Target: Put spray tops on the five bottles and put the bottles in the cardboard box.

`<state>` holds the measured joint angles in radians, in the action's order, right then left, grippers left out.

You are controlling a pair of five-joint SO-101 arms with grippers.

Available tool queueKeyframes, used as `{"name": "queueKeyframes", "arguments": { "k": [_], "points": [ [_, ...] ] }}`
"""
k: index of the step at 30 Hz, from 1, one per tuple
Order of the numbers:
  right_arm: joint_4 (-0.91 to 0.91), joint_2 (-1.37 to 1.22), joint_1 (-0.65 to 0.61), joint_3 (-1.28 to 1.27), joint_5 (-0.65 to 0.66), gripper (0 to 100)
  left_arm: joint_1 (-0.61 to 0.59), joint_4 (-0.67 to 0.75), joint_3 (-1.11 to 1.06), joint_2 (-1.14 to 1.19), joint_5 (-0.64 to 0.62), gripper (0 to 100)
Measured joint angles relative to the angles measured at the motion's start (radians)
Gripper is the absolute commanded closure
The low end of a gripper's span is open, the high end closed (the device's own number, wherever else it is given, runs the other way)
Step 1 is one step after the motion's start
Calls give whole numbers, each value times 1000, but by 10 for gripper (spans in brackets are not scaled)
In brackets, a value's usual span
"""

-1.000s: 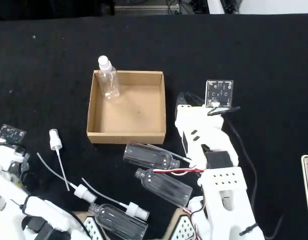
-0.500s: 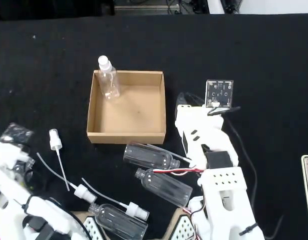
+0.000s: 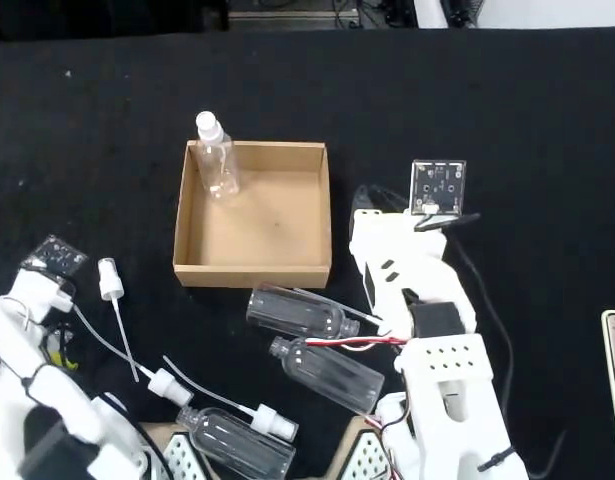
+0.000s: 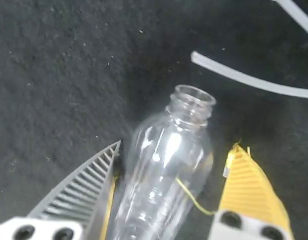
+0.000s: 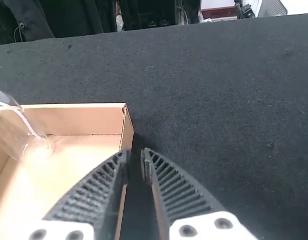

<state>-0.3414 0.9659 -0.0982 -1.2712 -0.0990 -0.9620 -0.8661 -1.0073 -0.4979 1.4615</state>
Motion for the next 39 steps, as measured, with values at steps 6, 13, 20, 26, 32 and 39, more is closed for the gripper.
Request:
{"name": "queueKeyframes", "arguments": {
  "k": [6,13,20,26,32,39],
  "points": [
    [0,0,0,0,0,987,-17,3,61,34,0,705],
    [0,0,0,0,0,987,-58,11,66,46,2,725],
    [0,0,0,0,0,987,-58,11,66,46,2,863],
    [0,0,0,0,0,987,-58,12,66,48,-46,855],
    [0,0,0,0,0,987,-101,11,222,138,-562,852],
    [0,0,0,0,0,987,-146,-222,506,443,-789,850]
  ]
}}
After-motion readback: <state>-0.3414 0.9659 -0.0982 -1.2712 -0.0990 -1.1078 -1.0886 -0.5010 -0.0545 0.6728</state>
